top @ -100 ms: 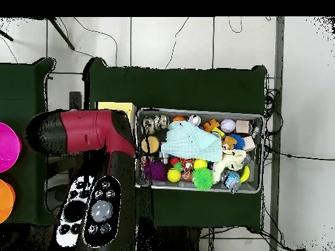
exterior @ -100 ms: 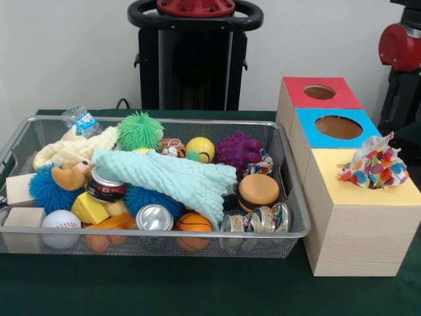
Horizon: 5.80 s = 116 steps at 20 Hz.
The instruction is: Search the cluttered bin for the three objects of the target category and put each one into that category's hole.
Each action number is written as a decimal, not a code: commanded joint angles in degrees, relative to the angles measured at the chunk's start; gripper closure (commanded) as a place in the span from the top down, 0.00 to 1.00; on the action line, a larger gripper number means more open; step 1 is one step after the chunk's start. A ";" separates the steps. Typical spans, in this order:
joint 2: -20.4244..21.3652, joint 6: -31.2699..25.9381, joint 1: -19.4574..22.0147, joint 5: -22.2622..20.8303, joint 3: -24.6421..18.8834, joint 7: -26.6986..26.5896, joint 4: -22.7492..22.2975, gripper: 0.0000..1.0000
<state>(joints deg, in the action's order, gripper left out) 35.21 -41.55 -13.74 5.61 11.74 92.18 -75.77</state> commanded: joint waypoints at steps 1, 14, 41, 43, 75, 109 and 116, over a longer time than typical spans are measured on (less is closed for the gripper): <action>-2.17 3.74 3.16 -0.03 -1.90 10.90 -4.61 1.00; -1.96 -0.12 1.15 -0.71 0.88 12.26 -4.83 0.00; -4.07 2.79 0.35 -0.21 1.01 13.79 -4.08 0.00; -4.56 3.11 0.14 -0.38 1.35 14.05 -3.75 0.00; -7.96 5.42 -1.38 1.73 1.85 16.40 -0.86 0.00; -17.95 13.21 -0.15 0.22 1.93 13.56 3.43 0.00; -20.55 15.83 -0.06 -0.50 2.37 12.91 3.33 0.00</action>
<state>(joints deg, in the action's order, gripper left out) 19.80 -30.23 -15.51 5.64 15.92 92.87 -72.18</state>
